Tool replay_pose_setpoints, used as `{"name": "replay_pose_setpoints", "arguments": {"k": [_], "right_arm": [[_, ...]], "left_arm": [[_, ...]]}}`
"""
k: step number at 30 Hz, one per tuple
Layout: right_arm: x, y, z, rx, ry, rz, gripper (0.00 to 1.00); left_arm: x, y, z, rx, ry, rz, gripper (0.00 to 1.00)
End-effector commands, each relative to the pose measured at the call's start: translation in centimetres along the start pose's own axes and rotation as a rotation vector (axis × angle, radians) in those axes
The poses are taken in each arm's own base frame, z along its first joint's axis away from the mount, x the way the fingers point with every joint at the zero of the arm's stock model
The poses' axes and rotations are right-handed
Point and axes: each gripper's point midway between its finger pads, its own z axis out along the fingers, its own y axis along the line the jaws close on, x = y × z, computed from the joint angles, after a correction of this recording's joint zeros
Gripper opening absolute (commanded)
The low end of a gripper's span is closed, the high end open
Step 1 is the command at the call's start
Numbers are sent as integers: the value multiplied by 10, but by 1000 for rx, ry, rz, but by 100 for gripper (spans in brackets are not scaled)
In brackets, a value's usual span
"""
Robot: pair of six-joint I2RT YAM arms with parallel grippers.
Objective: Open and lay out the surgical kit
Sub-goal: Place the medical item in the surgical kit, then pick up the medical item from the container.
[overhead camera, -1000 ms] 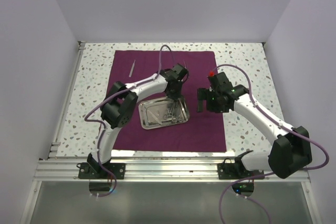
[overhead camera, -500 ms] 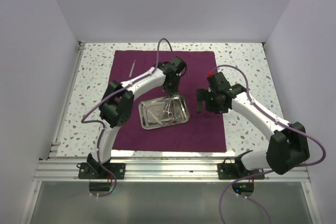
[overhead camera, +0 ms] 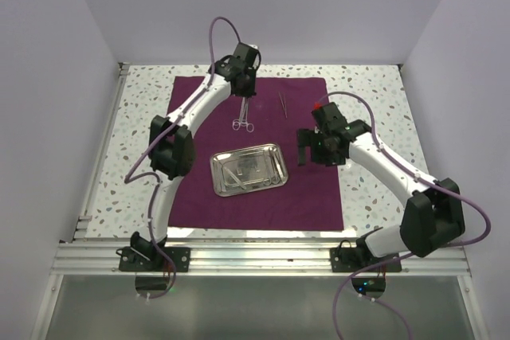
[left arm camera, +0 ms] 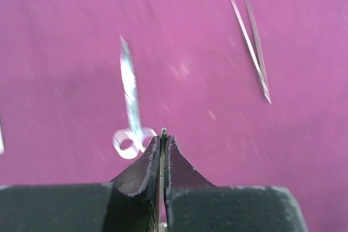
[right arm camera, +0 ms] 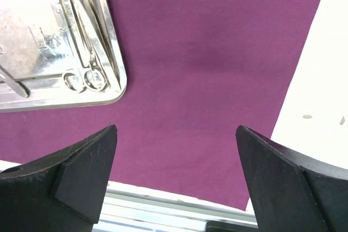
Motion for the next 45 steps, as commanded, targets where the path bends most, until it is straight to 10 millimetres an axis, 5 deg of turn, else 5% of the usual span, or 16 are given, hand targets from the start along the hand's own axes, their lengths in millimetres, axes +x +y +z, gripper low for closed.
{"name": "replay_pose_setpoints", "arguments": {"k": [1, 6, 14, 15, 16, 18, 24, 35, 39, 45], "right_arm": [[-12, -4, -9, 38, -8, -29, 94], [-20, -9, -8, 85, 10, -60, 95], [-21, -11, 1, 116, 65, -71, 95], [-21, -11, 1, 118, 71, -70, 95], [-22, -11, 1, 117, 66, -64, 95], [-22, -11, 2, 115, 65, -59, 94], [-18, -7, 2, 89, 45, -25, 95], [5, 1, -10, -28, -32, 77, 94], [13, 1, -21, -61, -58, 92, 94], [27, -9, -51, -79, -102, 74, 95]], "left_arm": [[-25, 27, 27, -36, -61, -2, 0], [-45, 55, 53, -45, -123, -64, 0], [-55, 58, 66, -9, -210, -65, 2], [-56, 59, 65, -15, -215, -65, 10], [-55, 60, 66, -15, -213, -61, 36], [-60, 58, 59, -7, -227, -54, 56], [-58, 51, 22, 7, -245, -62, 67], [37, -12, -29, -11, -63, -3, 59], [90, -27, -29, 0, 43, -32, 56], [140, -40, -23, -25, 131, -60, 51]]}}
